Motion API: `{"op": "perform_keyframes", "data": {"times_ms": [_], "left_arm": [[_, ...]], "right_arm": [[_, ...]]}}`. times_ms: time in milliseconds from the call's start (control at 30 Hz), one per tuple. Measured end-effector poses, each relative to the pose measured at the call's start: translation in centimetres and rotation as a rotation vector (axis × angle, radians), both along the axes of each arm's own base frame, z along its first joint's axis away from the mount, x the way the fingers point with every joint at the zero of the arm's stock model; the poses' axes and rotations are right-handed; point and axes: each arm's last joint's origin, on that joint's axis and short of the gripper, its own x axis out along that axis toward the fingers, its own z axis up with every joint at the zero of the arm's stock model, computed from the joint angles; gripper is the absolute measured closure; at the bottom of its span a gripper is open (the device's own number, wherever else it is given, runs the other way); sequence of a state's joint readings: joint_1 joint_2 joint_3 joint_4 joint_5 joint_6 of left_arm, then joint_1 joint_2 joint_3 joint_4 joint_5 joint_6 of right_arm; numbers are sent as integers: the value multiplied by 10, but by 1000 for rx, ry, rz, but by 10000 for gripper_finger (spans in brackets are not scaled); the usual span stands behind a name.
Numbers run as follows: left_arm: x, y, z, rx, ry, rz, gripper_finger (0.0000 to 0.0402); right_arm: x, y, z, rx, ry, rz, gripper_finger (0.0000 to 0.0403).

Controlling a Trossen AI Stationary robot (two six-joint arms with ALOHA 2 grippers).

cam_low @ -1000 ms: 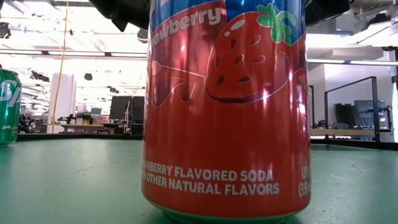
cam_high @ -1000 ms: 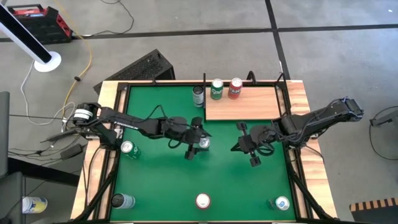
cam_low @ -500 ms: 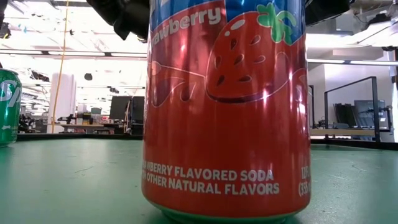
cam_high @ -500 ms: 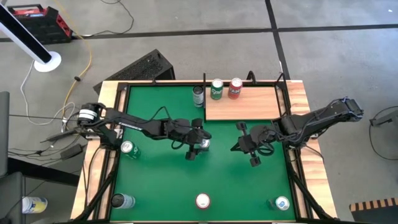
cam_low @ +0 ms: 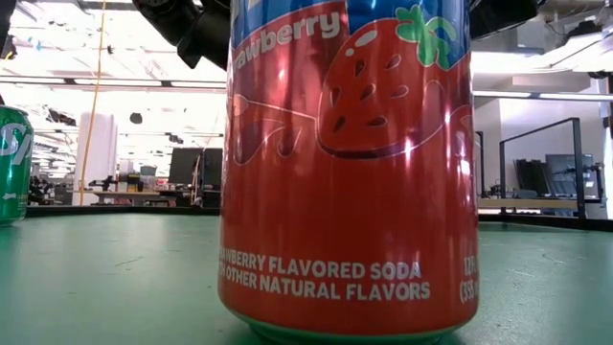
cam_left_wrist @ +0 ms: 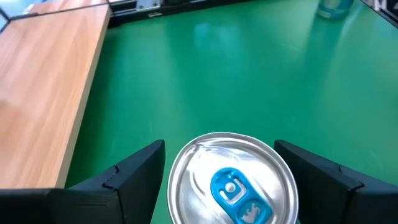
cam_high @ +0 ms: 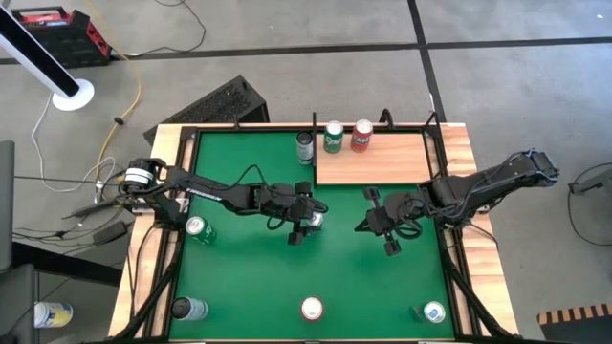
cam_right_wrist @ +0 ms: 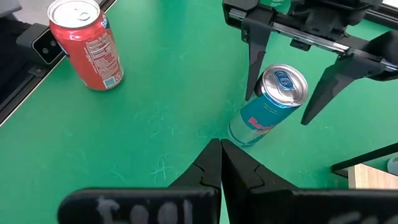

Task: Place canned beverage on shelf
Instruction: Put the top blue soda can on the shelf

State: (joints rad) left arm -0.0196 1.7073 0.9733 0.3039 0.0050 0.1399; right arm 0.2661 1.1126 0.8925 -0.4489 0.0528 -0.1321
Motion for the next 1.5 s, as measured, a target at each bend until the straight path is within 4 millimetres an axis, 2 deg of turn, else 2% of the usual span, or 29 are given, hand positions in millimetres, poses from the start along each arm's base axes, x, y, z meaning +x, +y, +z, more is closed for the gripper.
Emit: {"op": "perform_keyframes", "data": {"times_ms": [367,800,1067,1333,1500], "left_arm": [[-1,0,1,-151,0,89,118],[-2,-2,-2,-157,38,118,120],[-3,-4,-2,-147,49,95,185],[-6,-10,4,-117,44,-128,185],[-17,-14,35,-68,-78,-301,185]], "right_arm": [[0,0,0,0,1,0,376],[0,0,0,-1,3,0,376],[0,0,0,-1,3,0,376],[7,2,0,4,-36,4,376],[27,5,-11,-15,-59,51,376]]}}
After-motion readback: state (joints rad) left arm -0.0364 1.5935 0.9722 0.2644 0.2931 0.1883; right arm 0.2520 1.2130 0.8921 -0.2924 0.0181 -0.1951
